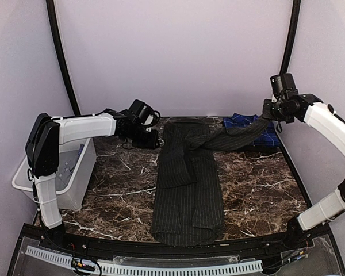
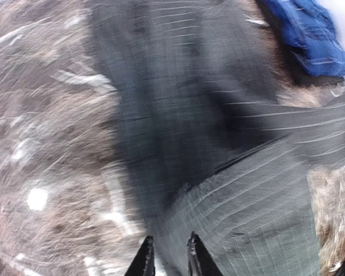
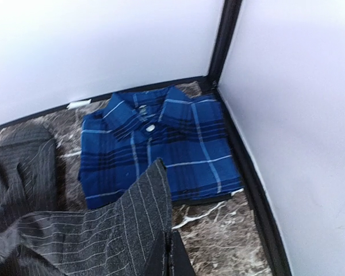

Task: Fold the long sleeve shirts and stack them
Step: Flatten out the crumpled shirt at the center of the board.

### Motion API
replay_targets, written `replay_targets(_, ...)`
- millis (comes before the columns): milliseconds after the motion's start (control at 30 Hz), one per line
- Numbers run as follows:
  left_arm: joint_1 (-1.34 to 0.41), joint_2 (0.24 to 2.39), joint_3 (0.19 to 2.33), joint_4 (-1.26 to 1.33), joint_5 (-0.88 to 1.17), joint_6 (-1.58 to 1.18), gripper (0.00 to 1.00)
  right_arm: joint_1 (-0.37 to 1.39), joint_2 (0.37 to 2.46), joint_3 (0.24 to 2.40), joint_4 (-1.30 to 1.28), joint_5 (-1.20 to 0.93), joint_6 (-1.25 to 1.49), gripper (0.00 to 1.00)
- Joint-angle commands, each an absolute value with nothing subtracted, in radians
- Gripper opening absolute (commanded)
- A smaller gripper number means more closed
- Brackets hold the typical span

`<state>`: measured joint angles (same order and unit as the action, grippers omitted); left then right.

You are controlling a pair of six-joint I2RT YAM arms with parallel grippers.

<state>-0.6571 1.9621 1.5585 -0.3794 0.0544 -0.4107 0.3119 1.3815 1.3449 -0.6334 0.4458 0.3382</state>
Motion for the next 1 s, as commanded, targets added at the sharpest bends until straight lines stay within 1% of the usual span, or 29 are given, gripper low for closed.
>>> replay_targets(0,-0.617,1.922,1.536,-0.446,0.045,-0.396,0.27,0.259,1.353,1.443,-0.636,0.546,0.294,0.0)
replay_targets(67,-0.617,1.924,1.535,-0.431,0.083,-0.39,0.33,0.239,1.365,1.483,-0.638,0.547,0.282,0.0)
replay_targets(233,-0.617,1.934,1.536,-0.405,0.148,-0.384,0.35,0.17,1.413,1.567,-0.637,0.551,0.255,0.0)
replay_targets(300,-0.618,1.956,1.546,-0.406,0.178,-0.38,0.4,0.14,1.433,1.597,-0.633,0.549,0.249,0.0)
replay_targets(400,-0.638,2.007,1.561,-0.415,0.195,-0.368,0.43,0.103,1.46,1.643,-0.629,0.525,0.247,0.0)
replay_targets(467,-0.666,2.031,1.569,-0.427,0.163,-0.346,0.47,0.093,1.474,1.671,-0.627,0.515,0.243,0.0)
replay_targets(500,-0.674,2.039,1.572,-0.432,0.122,-0.342,0.52,0.091,1.48,1.682,-0.63,0.513,0.24,0.0)
replay_targets(567,-0.69,2.065,1.575,-0.439,0.077,-0.343,0.56,0.09,1.487,1.701,-0.632,0.5,0.237,0.0)
replay_targets(633,-0.692,2.091,1.576,-0.447,0.03,-0.357,0.59,0.089,1.487,1.708,-0.634,0.499,0.233,0.0)
replay_targets(700,-0.692,2.113,1.582,-0.453,-0.011,-0.375,0.6,0.086,1.484,1.712,-0.638,0.5,0.228,0.0)
replay_targets(800,-0.692,2.136,1.586,-0.445,-0.008,-0.394,0.6,0.084,1.48,1.725,-0.643,0.494,0.222,0.0)
replay_targets(867,-0.692,2.145,1.592,-0.439,-0.003,-0.402,0.58,0.084,1.476,1.729,-0.646,0.483,0.222,0.0)
replay_targets(967,-0.692,2.148,1.601,-0.435,-0.007,-0.411,0.49,0.084,1.47,1.725,-0.641,0.465,0.224,0.0)
